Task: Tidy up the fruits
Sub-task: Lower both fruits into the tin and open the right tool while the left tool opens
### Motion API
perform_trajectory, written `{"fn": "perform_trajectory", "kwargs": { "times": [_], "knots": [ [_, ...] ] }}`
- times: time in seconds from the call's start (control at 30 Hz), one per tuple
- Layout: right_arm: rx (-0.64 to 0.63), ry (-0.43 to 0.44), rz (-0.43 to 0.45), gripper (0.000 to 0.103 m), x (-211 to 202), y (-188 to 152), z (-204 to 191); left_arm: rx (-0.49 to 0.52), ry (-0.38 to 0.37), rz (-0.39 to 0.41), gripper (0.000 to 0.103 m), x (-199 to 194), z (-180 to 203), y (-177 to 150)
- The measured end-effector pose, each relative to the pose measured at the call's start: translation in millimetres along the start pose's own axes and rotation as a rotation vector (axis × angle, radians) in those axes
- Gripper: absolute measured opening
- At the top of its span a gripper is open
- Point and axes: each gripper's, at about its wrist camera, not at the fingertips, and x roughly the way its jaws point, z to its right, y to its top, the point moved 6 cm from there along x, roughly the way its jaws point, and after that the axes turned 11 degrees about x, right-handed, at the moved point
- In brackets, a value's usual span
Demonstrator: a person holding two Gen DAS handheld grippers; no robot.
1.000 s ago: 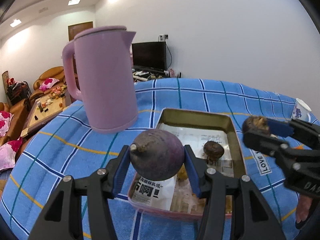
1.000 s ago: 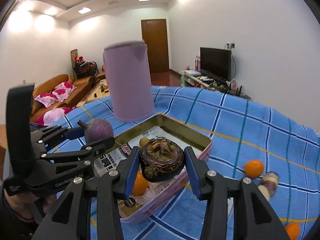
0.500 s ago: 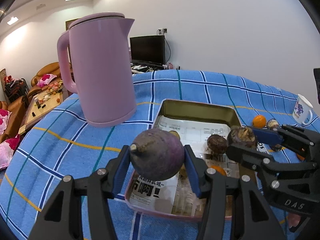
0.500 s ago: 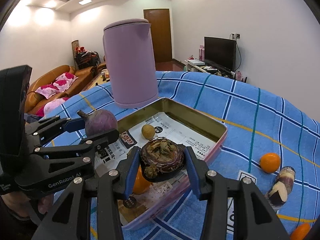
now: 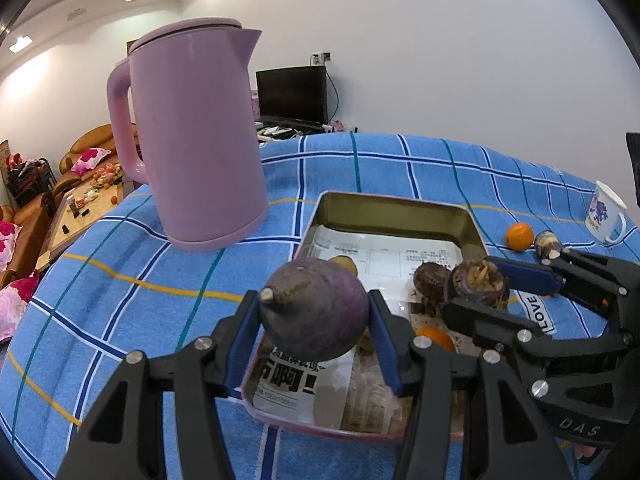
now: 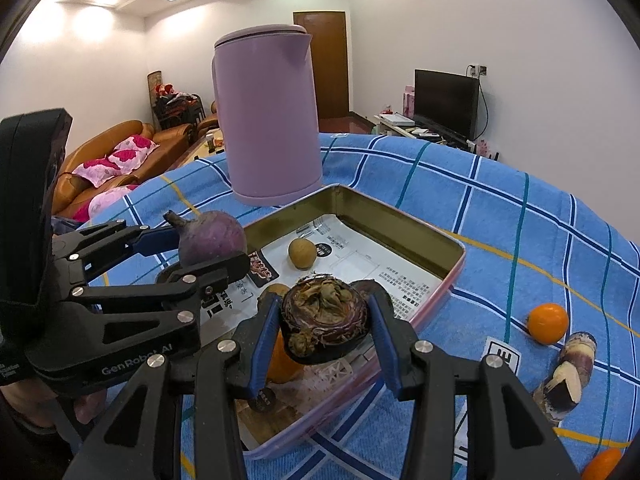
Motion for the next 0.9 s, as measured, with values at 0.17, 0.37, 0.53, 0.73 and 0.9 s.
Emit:
{"fn": "perform_trajectory", "kwargs": {
  "times": [0.17,0.37,0.53,0.73,0.9],
  "knots": [
    [-0.009,-0.002,-0.008,0.047,2,-4,0,0.004,0.0,-0.003,0.055,2,1,0],
    [-0.012,-0.007,-0.013,0.047,3,-6,1,0.014,0.005,-0.008,0.055,4,4,-2],
    [-0.021,-0.009,-0.011,0.047,3,-7,-1,0.021,0.01,-0.006,0.055,3,5,-3],
    [-0.038,-0.001,-0.011,0.047,3,-9,-5,0.026,0.011,-0.006,0.055,1,5,-4],
    [-0.045,0.012,-0.006,0.05,0,-11,-6,0.016,0.003,0.002,0.056,-7,3,-4]
  ]
}}
